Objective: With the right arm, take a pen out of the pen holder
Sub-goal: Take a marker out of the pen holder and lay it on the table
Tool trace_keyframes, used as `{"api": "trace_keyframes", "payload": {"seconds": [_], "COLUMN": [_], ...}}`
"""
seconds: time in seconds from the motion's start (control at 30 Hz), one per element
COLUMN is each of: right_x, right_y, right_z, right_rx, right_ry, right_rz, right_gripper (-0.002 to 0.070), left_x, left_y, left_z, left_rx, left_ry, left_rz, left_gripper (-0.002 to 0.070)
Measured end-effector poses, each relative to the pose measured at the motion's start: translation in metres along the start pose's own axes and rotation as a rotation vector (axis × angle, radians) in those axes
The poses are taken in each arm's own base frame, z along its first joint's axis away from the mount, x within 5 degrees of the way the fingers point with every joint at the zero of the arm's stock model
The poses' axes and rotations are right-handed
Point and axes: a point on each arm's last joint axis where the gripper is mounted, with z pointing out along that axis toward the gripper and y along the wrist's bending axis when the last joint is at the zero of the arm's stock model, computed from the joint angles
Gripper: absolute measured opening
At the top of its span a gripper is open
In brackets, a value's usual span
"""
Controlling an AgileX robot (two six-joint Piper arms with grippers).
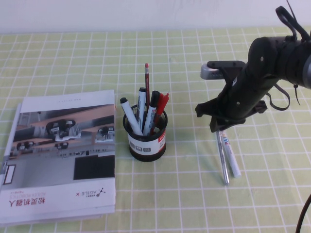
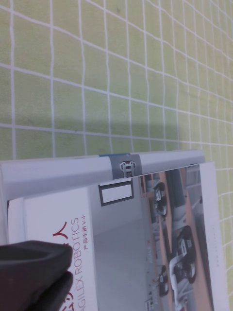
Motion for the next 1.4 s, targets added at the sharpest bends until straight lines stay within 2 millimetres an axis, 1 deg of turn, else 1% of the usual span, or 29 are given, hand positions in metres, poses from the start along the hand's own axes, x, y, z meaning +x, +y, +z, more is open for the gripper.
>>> {"api": "trace_keyframes", "payload": {"seconds": [0.1,0.3,0.37,0.53,0.6,0.73,0.8,0.9,0.97,1.03,1.1,1.17,1.23,1.4], "right_x": [-0.002,-0.005,-0.006,-0.006,-0.006,-0.006,-0.006,0.004,0.015,0.032,0.049,0.064,0.084,0.128], "right_y": [-0.001,-0.001,-0.001,-0.001,-0.002,-0.002,0.001,0.011,0.02,0.029,0.032,0.031,0.027,0.015], "right_z": [0.003,0.003,0.003,0.006,0.008,0.008,0.003,-0.011,-0.032,-0.054,-0.077,-0.09,-0.108,-0.137], "right_rx": [-0.002,-0.007,-0.008,-0.007,-0.006,-0.004,0.002,0.01,0.005,-0.01,-0.023,-0.026,-0.033,-0.047], "right_ry": [-0.016,-0.052,-0.059,-0.059,-0.055,-0.055,-0.065,-0.078,-0.106,-0.126,-0.147,-0.153,-0.178,-0.237], "right_rz": [0.005,0.006,0.006,0.007,0.008,0.006,-0.011,-0.056,-0.092,-0.121,-0.139,-0.148,-0.152,-0.158], "right_gripper": [0.005,0.0059,0.0073,0.0153,0.0174,0.0188,0.0187,0.0167,0.0124,0.0062,0.0019,0.0004,-0.0006,-0.0011], "left_x": [0.0,0.0,0.0,0.0,0.0,0.0,0.0,0.0,0.0,0.0,0.0,0.0,0.0,0.0], "left_y": [0.0,0.0,0.0,0.0,0.0,0.0,0.0,0.0,0.0,0.0,0.0,0.0,0.0,0.0], "left_z": [0.0,0.0,0.0,0.0,0.0,0.0,0.0,0.0,0.0,0.0,0.0,0.0,0.0,0.0], "left_rx": [0.0,0.0,0.0,0.0,0.0,0.0,0.0,0.0,0.0,0.0,0.0,0.0,0.0,0.0], "left_ry": [0.0,0.0,0.0,0.0,0.0,0.0,0.0,0.0,0.0,0.0,0.0,0.0,0.0,0.0], "left_rz": [0.0,0.0,0.0,0.0,0.0,0.0,0.0,0.0,0.0,0.0,0.0,0.0,0.0,0.0], "left_gripper": [-0.0005,-0.0005,-0.0005,-0.0005,-0.0005,-0.0005,-0.0005,-0.0005,-0.0005,-0.0005,-0.0005,-0.0005,-0.0005,-0.0005]}}
